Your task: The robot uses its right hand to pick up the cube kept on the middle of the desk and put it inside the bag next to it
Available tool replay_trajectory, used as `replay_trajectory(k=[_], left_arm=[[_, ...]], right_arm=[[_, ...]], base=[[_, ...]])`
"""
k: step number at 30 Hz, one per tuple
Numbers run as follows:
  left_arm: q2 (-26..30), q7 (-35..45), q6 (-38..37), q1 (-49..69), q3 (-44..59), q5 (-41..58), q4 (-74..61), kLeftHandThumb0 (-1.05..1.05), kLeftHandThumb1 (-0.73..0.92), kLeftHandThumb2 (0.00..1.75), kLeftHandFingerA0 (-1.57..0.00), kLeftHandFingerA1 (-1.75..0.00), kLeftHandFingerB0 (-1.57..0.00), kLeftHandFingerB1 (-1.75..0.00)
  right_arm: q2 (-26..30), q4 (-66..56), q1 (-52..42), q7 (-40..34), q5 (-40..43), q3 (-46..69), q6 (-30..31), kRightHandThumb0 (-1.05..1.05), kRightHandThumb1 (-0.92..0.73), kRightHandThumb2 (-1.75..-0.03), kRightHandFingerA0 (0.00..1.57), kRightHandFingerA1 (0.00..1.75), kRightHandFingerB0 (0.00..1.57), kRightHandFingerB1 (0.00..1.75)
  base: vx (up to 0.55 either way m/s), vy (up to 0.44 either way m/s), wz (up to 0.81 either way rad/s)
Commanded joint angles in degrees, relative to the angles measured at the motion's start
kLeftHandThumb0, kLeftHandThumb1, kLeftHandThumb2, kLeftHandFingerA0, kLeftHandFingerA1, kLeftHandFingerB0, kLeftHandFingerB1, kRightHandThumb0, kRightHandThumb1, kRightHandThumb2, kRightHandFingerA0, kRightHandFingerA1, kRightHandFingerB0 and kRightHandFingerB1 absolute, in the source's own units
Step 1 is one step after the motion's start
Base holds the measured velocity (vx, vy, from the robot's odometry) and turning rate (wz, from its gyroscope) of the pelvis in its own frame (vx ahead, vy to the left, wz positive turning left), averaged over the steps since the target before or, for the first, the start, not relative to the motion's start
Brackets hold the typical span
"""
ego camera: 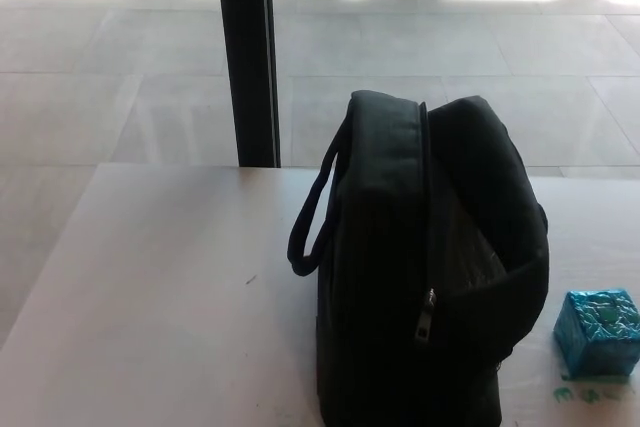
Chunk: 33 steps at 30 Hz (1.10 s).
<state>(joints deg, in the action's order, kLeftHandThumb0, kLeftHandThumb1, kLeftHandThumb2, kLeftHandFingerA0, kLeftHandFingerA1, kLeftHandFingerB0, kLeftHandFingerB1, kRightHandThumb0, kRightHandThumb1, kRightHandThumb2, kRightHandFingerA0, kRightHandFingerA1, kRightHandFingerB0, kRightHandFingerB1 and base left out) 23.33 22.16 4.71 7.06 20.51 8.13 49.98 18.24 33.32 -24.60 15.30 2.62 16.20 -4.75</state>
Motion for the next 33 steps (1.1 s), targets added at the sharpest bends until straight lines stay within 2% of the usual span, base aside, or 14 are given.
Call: replay_trajectory(k=[1, 2, 4, 5, 11, 12, 13, 20, 22, 27, 28, 30, 32, 33], left_arm=[[4.34, 15.51, 2.45, -0.48, 5.06, 9.13, 0.36, -0.88, 0.63, 1.01, -0.17, -0.56, -0.13, -0.46], [4.26, 15.51, 2.65, -0.19, 5.14, 9.14, -0.35, -0.88, 0.62, 1.01, -0.18, -0.57, -0.13, -0.47], [4.11, 15.17, 2.7, -0.13, 5.34, 9.03, -0.63, -0.88, 0.62, 1.01, -0.19, -0.58, -0.14, -0.47], [3.62, 14.83, 2.73, 0.17, 5.9, 9.45, -1.26, -0.86, 0.62, 1.01, -0.18, -0.57, -0.13, -0.46], [3.63, 14.69, 2.9, 0.1, 6.45, 9.12, -0.66, -0.83, 0.62, 1.0, -0.22, -0.58, -0.18, -0.48], [3.69, 14.72, 2.79, 0.03, 6.39, 9.07, -0.46, -0.83, 0.63, 1.0, -0.22, -0.58, -0.17, -0.47], [3.72, 14.78, 2.72, 0.07, 6.4, 9.08, -0.38, -0.83, 0.63, 1.0, -0.21, -0.58, -0.16, -0.47], [3.86, 15.15, 2.21, -0.09, 6.43, 9.21, 0.64, -0.83, 0.63, 1.0, -0.21, -0.57, -0.16, -0.47], [3.73, 14.77, 1.64, -0.13, 6.5, 9.12, 0.85, -0.85, 0.81, 0.65, -0.26, -0.53, -0.23, -0.36], [3.42, 15.15, 1.71, 0.09, 7.05, 9.83, 0.46, -0.83, 0.81, 0.65, -0.24, -0.53, -0.22, -0.37], [3.32, 14.84, 1.57, 0.23, 7.04, 9.8, 0.09, -0.83, 0.63, 1.0, -0.22, -0.58, -0.18, -0.48], [3.49, 14.84, 1.0, -0.05, 6.98, 9.72, 1.04, -0.83, 0.63, 1.01, -0.22, -0.57, -0.17, -0.47], [3.29, 14.7, 1.09, 0.33, 6.74, 9.66, 0.53, -0.83, 0.82, 0.66, -0.26, -0.53, -0.22, -0.36], [3.25, 14.46, 1.29, 0.28, 6.84, 9.83, 0.59, -0.83, 0.81, 0.66, -0.26, -0.53, -0.22, -0.35]], right_arm=[[3.96, -4.5, -2.7, 6.17, 7.81, 6.62, -2.81, -0.8, -0.67, -1.04, 0.0, 0.24, 0.07, 0.27], [3.88, -5.2, -2.72, 6.09, 8.4, 7.44, -1.95, -0.75, -0.83, -0.65, 0.01, 0.35, 0.06, 0.29], [3.66, -6.54, -2.6, 6.1, 9.52, 9.11, -0.92, -0.76, -0.81, -0.65, 0.02, 0.38, 0.06, 0.3], [4.25, -8.28, -1.18, 4.54, 10.71, 11.74, -0.54, -0.85, -0.65, -1.0, 0.0, 0.42, 0.12, 0.31], [4.65, -16.64, 4.38, 1.77, 16.34, 18.69, 8.5, -0.72, -0.62, -1.0, 0.02, 0.3, 0.06, 0.24], [4.11, -19.34, 5.74, 0.94, 18.65, 20.26, 11.1, -0.72, -0.8, -0.64, 0.04, 0.37, 0.06, 0.27], [4.17, -21.46, 6.78, 1.09, 20.2, 20.91, 12.6, -0.71, -0.63, -1.02, 0.0, 0.4, 0.01, 0.26], [6.52, -33.59, 15.33, -1.85, 18.48, 20.57, 18.55, -0.76, -0.63, -1.02, 0.0, 0.38, 0.02, 0.21], [7.55, -36.42, 17.84, -2.66, 14.3, 18.04, 18.01, -0.74, -0.62, -1.01, 0.01, 0.36, 0.02, 0.23], [8.1, -40.85, 21.5, -3.7, 10.05, 13.71, 18.26, -0.76, -0.6, -0.99, 0.03, 0.35, 0.05, 0.23], [8.4, -41.75, 22.42, -3.59, 9.61, 12.56, 18.72, -0.76, -0.6, -0.99, 0.0, 0.35, 0.07, 0.21], [9.22, -43.84, 24.57, -4.41, 6.97, 9.28, 19.34, -0.74, -0.58, -0.99, 0.0, 0.46, 0.04, 0.28], [9.61, -45.57, 26.26, -4.9, 5.49, 6.62, 20.87, -0.39, -0.41, -1.02, 0.01, 0.52, 0.0, 0.5], [9.55, -46.74, 27.81, -4.61, 4.46, 3.73, 21.23, -0.85, -0.58, -0.97, 0.08, 0.51, 0.07, 0.41]], base=[[0.0, 0.0, 0.0], [0.0, 0.0, 0.0], [0.0, 0.0, 0.0], [0.0, 0.0, 0.0], [0.0, 0.0, 0.0], [0.0, 0.0, 0.0], [0.0, 0.0, 0.0], [0.0, 0.0, 0.0], [0.0, 0.0, 0.0], [0.0, 0.0, 0.0], [0.0, 0.0, 0.0], [0.0, 0.0, 0.0], [0.0, 0.0, 0.0], [0.0, 0.0, 0.0]])
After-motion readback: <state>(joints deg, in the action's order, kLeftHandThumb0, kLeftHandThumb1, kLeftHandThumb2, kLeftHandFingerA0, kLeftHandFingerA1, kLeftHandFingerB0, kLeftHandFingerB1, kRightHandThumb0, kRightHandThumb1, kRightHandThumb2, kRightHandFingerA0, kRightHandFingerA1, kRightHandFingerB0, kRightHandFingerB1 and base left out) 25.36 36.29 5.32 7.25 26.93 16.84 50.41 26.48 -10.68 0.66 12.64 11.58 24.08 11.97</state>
